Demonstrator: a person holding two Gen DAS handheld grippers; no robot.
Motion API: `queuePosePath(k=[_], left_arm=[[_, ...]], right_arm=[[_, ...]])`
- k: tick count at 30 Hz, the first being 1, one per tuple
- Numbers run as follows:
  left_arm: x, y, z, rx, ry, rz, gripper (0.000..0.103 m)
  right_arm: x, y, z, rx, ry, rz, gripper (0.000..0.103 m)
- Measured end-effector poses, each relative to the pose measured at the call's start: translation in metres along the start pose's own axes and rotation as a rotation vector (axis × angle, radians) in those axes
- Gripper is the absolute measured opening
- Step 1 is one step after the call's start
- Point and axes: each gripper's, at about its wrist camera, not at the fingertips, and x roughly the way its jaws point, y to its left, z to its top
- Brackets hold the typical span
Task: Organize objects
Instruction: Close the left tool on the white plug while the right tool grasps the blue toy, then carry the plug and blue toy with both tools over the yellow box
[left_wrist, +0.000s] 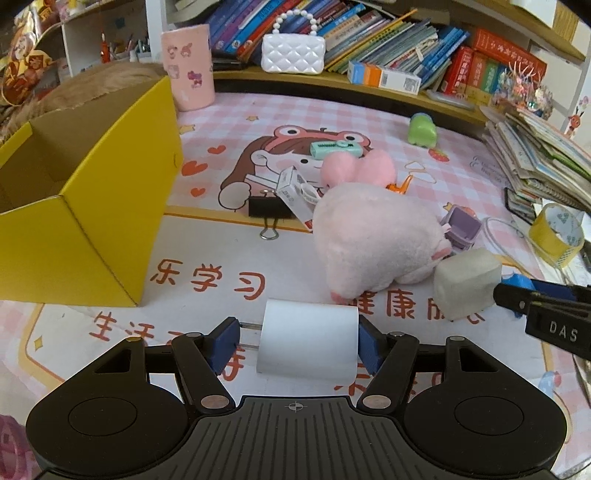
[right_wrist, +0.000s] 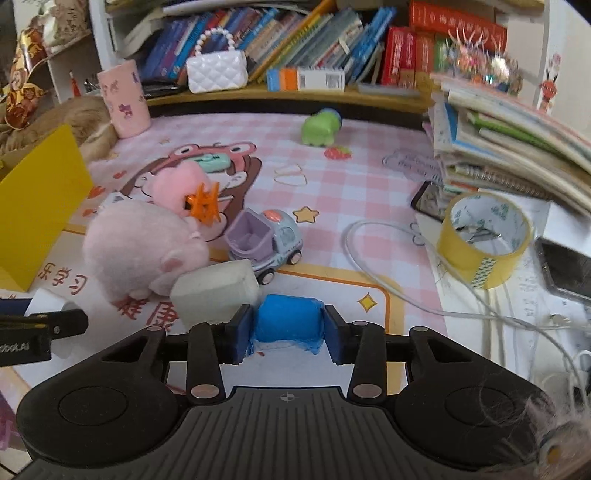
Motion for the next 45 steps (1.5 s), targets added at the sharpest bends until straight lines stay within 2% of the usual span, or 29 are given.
queuePosePath(k=[7, 12, 19, 22, 30, 38, 45], left_arm=[[-0.016, 0.009, -0.006, -0.031, -0.031, -0.016, 0.066], [-0.024, 0.016, -0.009, -0.017, -0.047, -0.047, 0.066], [-0.034, 0.036, -0.013, 0.007, -0.066, -0.084, 0.066], [-0.04, 0.049, -0.017, 0.018, -0.072, -0.093, 0.066], [-0.064, 0.106, -0.029, 0.015, -0.094, -0.075, 0.066], [-0.087, 0.173, -0.049, -0.035, -0.105, -0.042, 0.066], [-0.103, 0.22, -0.066, -0.028, -0.108, -0.026, 0.066]], right_arm=[[-0.023, 0.013, -0.001, 0.021, -0.029, -0.025, 0.037], [-0.04, 0.027, -0.001, 0.021, -0.069, -0.029, 0.037], [-0.046, 0.064, -0.014, 0.009, -0.036, -0.009, 0.037], [-0.051, 0.083, -0.015, -0.01, -0.051, -0.012, 0.037], [-0.057, 0.142, -0.022, -0.012, -0.059, 0.01, 0.037], [-0.062, 0.215, -0.034, -0.076, -0.044, 0.051, 0.036], [-0.065, 0.266, -0.049, -0.069, -0.044, 0.069, 0.036]])
